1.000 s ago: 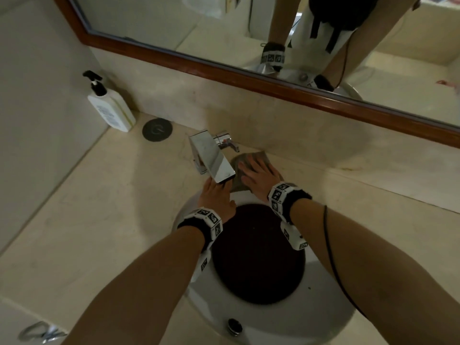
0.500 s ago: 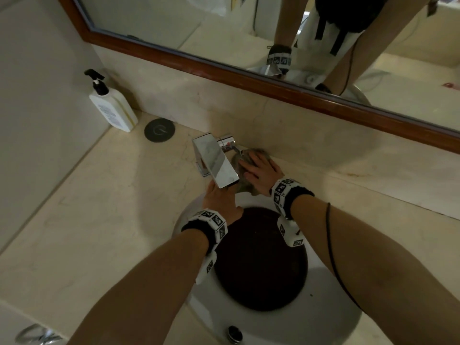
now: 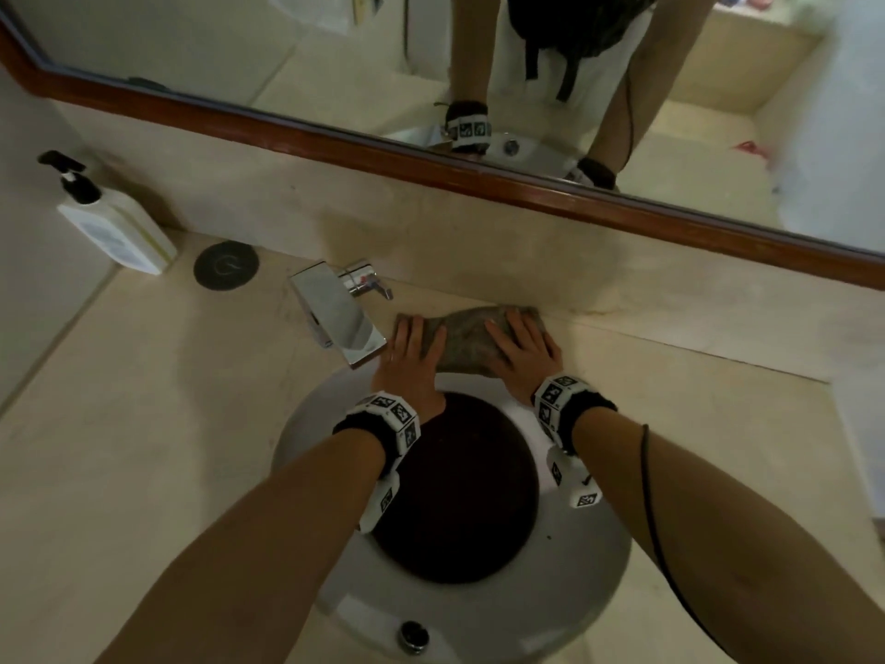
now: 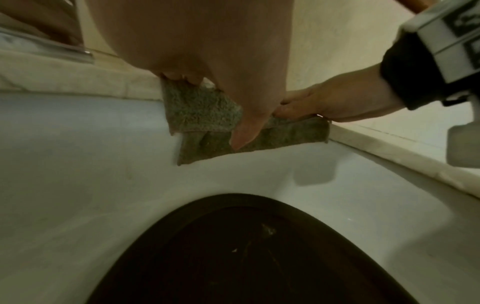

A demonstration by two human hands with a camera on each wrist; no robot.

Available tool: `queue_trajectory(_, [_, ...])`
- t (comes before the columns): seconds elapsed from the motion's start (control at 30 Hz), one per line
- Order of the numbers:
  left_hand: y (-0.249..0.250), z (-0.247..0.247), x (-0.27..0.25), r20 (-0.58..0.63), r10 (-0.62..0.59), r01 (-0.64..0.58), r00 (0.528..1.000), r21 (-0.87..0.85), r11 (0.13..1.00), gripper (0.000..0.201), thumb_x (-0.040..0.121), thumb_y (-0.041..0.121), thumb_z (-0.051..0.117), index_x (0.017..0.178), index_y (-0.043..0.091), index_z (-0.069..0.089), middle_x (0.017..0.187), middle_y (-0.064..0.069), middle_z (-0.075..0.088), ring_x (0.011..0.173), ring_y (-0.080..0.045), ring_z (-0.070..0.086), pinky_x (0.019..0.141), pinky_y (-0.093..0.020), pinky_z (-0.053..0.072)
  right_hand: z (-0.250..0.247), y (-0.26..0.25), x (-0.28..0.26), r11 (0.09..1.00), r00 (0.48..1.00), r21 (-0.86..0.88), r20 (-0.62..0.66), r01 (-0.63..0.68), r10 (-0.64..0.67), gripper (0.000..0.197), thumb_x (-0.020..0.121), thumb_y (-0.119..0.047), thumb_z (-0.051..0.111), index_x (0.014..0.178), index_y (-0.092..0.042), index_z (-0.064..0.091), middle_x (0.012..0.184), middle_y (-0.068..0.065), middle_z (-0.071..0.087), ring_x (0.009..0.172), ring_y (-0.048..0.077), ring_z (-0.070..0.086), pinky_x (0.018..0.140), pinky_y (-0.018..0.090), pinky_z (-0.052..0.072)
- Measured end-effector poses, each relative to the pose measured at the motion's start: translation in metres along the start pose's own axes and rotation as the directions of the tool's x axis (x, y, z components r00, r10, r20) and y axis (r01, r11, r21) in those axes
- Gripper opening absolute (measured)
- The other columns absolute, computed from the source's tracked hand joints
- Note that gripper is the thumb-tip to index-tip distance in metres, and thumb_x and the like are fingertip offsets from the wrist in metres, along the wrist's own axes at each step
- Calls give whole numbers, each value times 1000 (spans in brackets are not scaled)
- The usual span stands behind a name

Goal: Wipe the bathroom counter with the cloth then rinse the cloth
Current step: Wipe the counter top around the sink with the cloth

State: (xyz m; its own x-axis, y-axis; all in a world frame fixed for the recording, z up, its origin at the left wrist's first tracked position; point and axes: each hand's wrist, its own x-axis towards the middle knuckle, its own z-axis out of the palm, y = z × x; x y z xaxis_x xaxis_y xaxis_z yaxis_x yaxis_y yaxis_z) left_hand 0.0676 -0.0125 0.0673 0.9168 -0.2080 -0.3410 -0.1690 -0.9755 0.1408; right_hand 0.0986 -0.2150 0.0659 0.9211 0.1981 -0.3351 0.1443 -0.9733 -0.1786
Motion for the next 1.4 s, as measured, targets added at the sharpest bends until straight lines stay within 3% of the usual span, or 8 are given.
queue_trajectory(0.33, [20, -10, 20, 12, 24, -24, 1000, -4, 1000, 95, 86, 53, 55, 153, 24, -7, 157, -19, -19, 143, -43, -18, 117, -53, -4, 0, 3, -14, 986, 985, 9, 61, -164, 163, 73, 94, -64, 35, 151, -43, -4, 162, -5, -15, 149, 23, -8, 119, 42, 1])
queue_trajectory(0.47, [26, -4, 31, -104, 117, -119, 988, -11, 993, 82, 90, 50, 51, 154, 27, 5, 160, -12, -11, 146, -37, -10, 118, -53, 1, -1, 24, -18, 994, 994, 0, -2, -110, 110, 73, 94, -60, 41, 152, -43, 0, 162, -2, -10, 150, 25, -3, 119, 41, 6])
queue_trajectory(0.57, [35, -4, 35, -98, 167, -168, 981, -9, 986, 77, 92, 54, 47, 153, 32, 5, 161, -4, -12, 148, -31, -9, 118, -53, 1, -3, 33, -19, 999, 998, -30, -35, -43, 42, 72, 95, -56, 42, 153, -40, 3, 163, -1, -8, 150, 23, -1, 119, 40, 9])
queue_trajectory(0.8, [52, -6, 43, -76, 102, -98, 992, 65, 993, 70, 97, 47, 41, 152, 37, -2, 162, 7, -9, 148, -28, -7, 113, -63, 6, -3, 44, -17, 999, 999, -19, -14, 33, -33, 72, 97, -54, 40, 154, -34, 1, 163, 0, -9, 150, 22, -4, 119, 41, 9])
queue_trajectory(0.9, [57, -8, 39, -107, 85, -77, 991, 82, 994, 61, 100, 38, 38, 152, 37, 6, 162, 9, 0, 149, -26, 0, 112, -64, 8, -4, 43, -17, 999, 999, -20, -16, 35, -35, 74, 96, -55, 41, 155, -32, 1, 163, -1, -8, 150, 20, -4, 118, 39, 9])
queue_trajectory(1.1, [61, -11, 27, -138, 99, -96, 985, 30, 995, 44, 104, 34, 26, 147, 33, 31, 158, 9, 21, 147, -22, 14, 112, -63, 15, -2, 36, -21, 998, 995, -51, -90, 44, -48, 62, 99, -45, 43, 153, -32, 17, 163, -1, 6, 149, 22, 5, 116, 37, 12])
queue_trajectory(1.3, [50, -17, 12, -126, 116, -135, 985, -159, 978, 40, 104, 34, 28, 139, 28, 46, 158, 9, 23, 145, -16, 21, 114, -52, 22, -10, 14, -31, 999, 995, -34, -95, 38, -41, 44, 101, -34, 38, 145, -30, 40, 157, -2, 29, 144, 22, 22, 105, 41, 31])
queue_trajectory(1.4, [38, -25, -7, -101, 110, -136, 989, -310, 941, 37, 104, 32, 30, 131, 25, 53, 146, 0, 46, 129, -24, 47, 104, -41, 39, -16, -4, -40, 998, 995, 34, -83, 60, -57, 41, 101, -30, 39, 141, -28, 47, 151, -1, 38, 137, 23, 36, 100, 42, 40])
